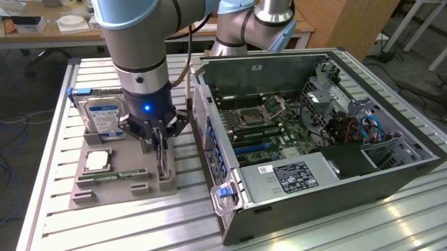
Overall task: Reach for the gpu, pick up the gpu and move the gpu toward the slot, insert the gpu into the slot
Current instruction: 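Pick up the gpu and move the gpu toward the slot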
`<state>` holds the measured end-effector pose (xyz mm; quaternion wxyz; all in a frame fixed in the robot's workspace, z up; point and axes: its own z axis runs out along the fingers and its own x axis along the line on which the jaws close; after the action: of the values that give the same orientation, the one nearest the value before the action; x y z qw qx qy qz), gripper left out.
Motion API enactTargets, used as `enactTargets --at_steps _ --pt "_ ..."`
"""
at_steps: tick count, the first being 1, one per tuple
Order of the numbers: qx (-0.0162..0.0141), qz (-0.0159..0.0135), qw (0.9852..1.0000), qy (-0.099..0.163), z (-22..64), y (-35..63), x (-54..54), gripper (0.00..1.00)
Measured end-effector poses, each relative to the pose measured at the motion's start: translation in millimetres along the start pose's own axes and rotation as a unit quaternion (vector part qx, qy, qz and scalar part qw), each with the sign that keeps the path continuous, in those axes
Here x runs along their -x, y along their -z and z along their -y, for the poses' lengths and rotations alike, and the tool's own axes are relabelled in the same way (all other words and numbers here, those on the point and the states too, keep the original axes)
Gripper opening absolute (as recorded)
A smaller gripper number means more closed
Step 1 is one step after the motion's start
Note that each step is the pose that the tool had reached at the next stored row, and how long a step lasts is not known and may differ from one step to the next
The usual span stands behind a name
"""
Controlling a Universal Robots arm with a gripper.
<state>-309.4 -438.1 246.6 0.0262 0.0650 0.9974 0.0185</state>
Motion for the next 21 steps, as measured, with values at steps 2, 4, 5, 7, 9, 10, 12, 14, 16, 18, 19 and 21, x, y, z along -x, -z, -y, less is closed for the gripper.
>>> enactTargets --at_steps 2,4,5,7,9,10,12,14,16,18,19,21 --pt "0.0000 0.0000 1.0000 0.000 0.0 1.1 0.0 0.27" --pt "0.0000 0.0000 1.0000 0.000 -0.1 2.5 0.1 0.27" --pt "0.0001 0.0000 1.0000 0.000 -0.1 3.2 0.2 0.27" --pt "0.0001 0.0000 1.0000 0.000 -0.2 5.1 0.2 0.27" --pt "0.0000 0.0000 1.0000 0.000 -0.3 7.2 0.3 0.27" --pt "0.0001 0.0000 1.0000 0.000 -0.3 8.1 0.4 0.27" --pt "0.0001 0.0000 1.0000 0.000 -0.4 9.7 0.5 0.27" --pt "0.0001 0.0000 1.0000 0.000 -0.5 11.3 0.6 0.27" --pt "0.0000 0.0000 1.0000 0.000 -0.5 13.2 0.6 0.27" --pt "0.0001 0.0000 1.0000 0.000 -0.6 15.4 0.8 0.27" --pt "0.0001 0.0000 1.0000 0.000 -0.7 16.6 0.8 0.27" --pt "0.0001 0.0000 1.0000 0.000 -0.8 19.2 1.0 0.27"
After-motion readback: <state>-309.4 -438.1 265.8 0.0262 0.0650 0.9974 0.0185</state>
